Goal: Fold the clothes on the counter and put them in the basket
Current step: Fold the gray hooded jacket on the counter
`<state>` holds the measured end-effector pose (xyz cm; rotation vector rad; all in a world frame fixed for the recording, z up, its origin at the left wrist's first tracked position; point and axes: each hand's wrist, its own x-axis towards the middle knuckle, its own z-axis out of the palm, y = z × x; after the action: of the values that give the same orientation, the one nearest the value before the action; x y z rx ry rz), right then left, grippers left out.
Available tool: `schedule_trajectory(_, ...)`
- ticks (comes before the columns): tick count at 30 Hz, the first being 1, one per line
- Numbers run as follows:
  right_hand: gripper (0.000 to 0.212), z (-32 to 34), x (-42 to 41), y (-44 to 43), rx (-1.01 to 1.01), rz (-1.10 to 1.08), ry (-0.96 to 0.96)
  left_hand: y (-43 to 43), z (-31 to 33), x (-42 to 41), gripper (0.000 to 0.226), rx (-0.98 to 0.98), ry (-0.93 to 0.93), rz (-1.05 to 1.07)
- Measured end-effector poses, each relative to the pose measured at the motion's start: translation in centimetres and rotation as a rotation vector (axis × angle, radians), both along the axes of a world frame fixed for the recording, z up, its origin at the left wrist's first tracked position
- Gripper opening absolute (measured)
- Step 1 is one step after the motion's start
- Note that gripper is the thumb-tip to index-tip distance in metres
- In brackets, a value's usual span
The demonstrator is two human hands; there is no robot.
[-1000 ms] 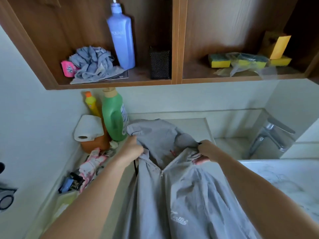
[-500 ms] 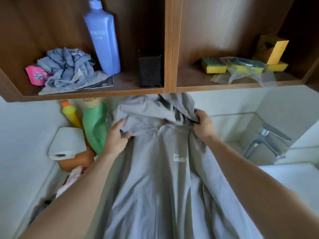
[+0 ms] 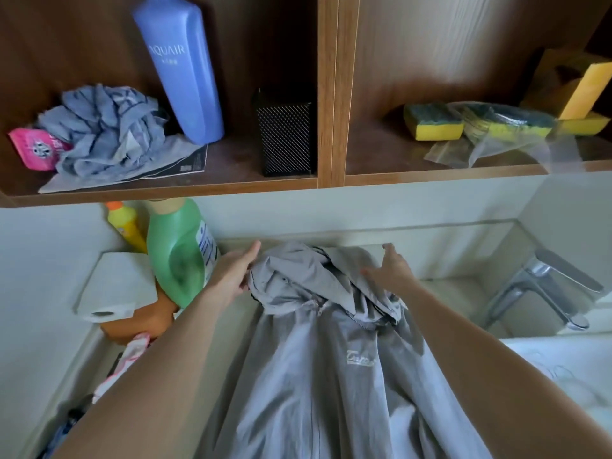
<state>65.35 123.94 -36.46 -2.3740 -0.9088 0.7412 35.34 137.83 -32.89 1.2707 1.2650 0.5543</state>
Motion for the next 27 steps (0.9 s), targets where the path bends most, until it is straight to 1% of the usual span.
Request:
schedule_trajectory(2,0.031,-0.5,0.3,0.5,-0.096,0.051,0.019,0.6,0.1,1.0,0.059,-0.062,0.114,-0.094)
schedule_trajectory(3,0.018,-0.5,0.3,0.6,-0.102,0.083,0.036,0.7,0.0,1.3,0.055,-0.066,0.166,-0.16)
schedule_trajectory(4,0.015,-0.3,0.2,0.7,-0.082,0.112,0.052,0.7,0.0,1.6,0.049,-0.054,0.212,-0.206)
schedule_trajectory(6,0.029,0.6,0.0,0.7,0.045,0.124,0.078,0.5,0.2,1.9,0.032,0.034,0.253,-0.217)
schedule_trajectory(7,0.037,1.4,-0.1,0.6,0.144,0.103,0.088,0.3,0.5,1.9,0.03,0.101,0.251,-0.198)
schedule_trajectory(8,0.041,2.2,-0.3,0.3,0.261,0.074,0.106,0.1,0.7,1.7,0.034,0.172,0.249,-0.174)
schedule_trajectory(10,0.042,4.1,-0.5,-0.5,0.483,0.008,0.173,-0.5,1.7,1.1,0.046,0.297,0.232,-0.144)
schedule_trajectory(11,0.039,5.2,-0.6,-1.2,0.57,-0.025,0.235,-1.1,2.5,0.7,0.053,0.327,0.18,-0.117)
schedule_trajectory(12,0.037,6.4,-0.8,-1.9,0.649,-0.047,0.312,-1.4,3.2,0.3,0.059,0.327,0.089,-0.086)
schedule_trajectory(13,0.033,7.7,-0.9,-2.8,0.703,-0.041,0.409,-1.8,3.7,-0.2,0.061,0.287,-0.03,-0.064)
schedule_trajectory(14,0.028,8.9,-1.1,-4.1,0.704,0.024,0.531,-2.4,4.1,-0.9,0.057,0.218,-0.141,-0.057)
schedule_trajectory(15,0.023,10.0,-1.1,-5.4,0.622,0.152,0.673,-2.9,4.3,-1.6,0.053,0.125,-0.217,-0.077)
schedule_trajectory(16,0.02,10.9,-1.1,-6.7,0.438,0.316,0.767,-3.6,4.4,-2.5,0.046,0.023,-0.228,-0.119)
schedule_trajectory(17,0.019,11.3,-0.9,-7.9,0.214,0.465,0.777,-4.3,4.2,-3.4,0.038,-0.055,-0.15,-0.199)
schedule_trajectory(18,0.023,11.5,-0.9,-9.0,0.031,0.564,0.737,-4.9,3.6,-4.2,0.03,-0.076,-0.01,-0.292)
schedule_trajectory(19,0.027,11.2,-0.7,-9.9,-0.065,0.586,0.691,-5.6,3.2,-4.7,0.023,-0.061,0.121,-0.372)
schedule_trajectory(20,0.029,10.6,-0.5,-10.5,-0.069,0.537,0.656,-6.1,2.5,-5.0,0.017,-0.01,0.227,-0.414)
schedule_trajectory(22,0.022,8.8,-0.1,-10.8,0.055,0.334,0.562,-6.7,1.0,-4.9,0.012,0.104,0.31,-0.396)
schedule_trajectory(24,0.017,6.3,0.2,-10.9,0.144,0.128,0.426,-7.1,-0.3,-4.4,0.025,0.144,0.298,-0.324)
schedule_trajectory(25,0.02,4.9,0.2,-10.9,0.151,0.06,0.378,-7.1,-1.0,-4.2,0.034,0.16,0.298,-0.302)
schedule_trajectory(26,0.026,3.7,0.2,-11.0,0.149,0.026,0.332,-7.2,-1.6,-3.9,0.042,0.202,0.338,-0.28)
schedule_trajectory(27,0.038,2.8,0.0,-11.0,0.149,0.013,0.29,-7.2,-2.1,-3.8,0.051,0.263,0.402,-0.255)
